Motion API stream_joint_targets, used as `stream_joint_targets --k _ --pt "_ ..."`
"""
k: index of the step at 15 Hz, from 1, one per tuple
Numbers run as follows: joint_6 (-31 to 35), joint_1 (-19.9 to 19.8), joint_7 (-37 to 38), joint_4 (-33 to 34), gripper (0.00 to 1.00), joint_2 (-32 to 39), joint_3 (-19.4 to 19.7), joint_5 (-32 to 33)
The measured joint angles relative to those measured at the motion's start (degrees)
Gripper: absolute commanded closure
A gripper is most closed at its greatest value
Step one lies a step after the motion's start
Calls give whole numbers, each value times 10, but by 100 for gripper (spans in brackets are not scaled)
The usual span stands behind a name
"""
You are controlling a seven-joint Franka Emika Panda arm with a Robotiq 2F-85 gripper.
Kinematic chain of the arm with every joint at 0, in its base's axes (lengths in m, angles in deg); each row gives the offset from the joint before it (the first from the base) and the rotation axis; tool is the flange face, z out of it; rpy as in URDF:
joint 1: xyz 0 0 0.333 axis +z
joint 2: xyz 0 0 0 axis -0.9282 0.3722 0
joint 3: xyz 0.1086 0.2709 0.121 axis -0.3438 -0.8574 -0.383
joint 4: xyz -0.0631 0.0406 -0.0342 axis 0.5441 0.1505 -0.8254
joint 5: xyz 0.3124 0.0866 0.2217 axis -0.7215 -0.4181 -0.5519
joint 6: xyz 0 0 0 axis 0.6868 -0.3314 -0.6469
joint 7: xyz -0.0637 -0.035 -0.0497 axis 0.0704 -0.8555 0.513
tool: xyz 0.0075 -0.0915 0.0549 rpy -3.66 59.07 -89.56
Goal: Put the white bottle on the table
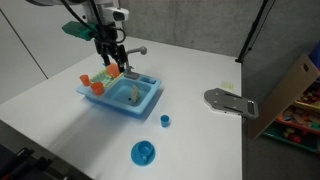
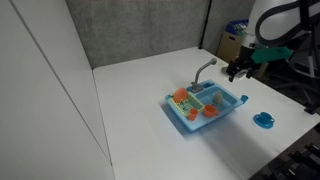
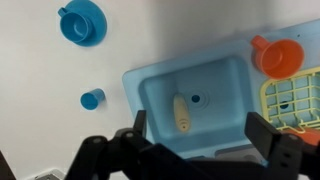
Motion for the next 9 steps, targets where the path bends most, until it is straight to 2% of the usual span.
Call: stream_joint_targets --k 4,9 --pt "6 0 -17 3 0 12 5 1" --pt "16 -1 -74 22 0 45 5 -3"
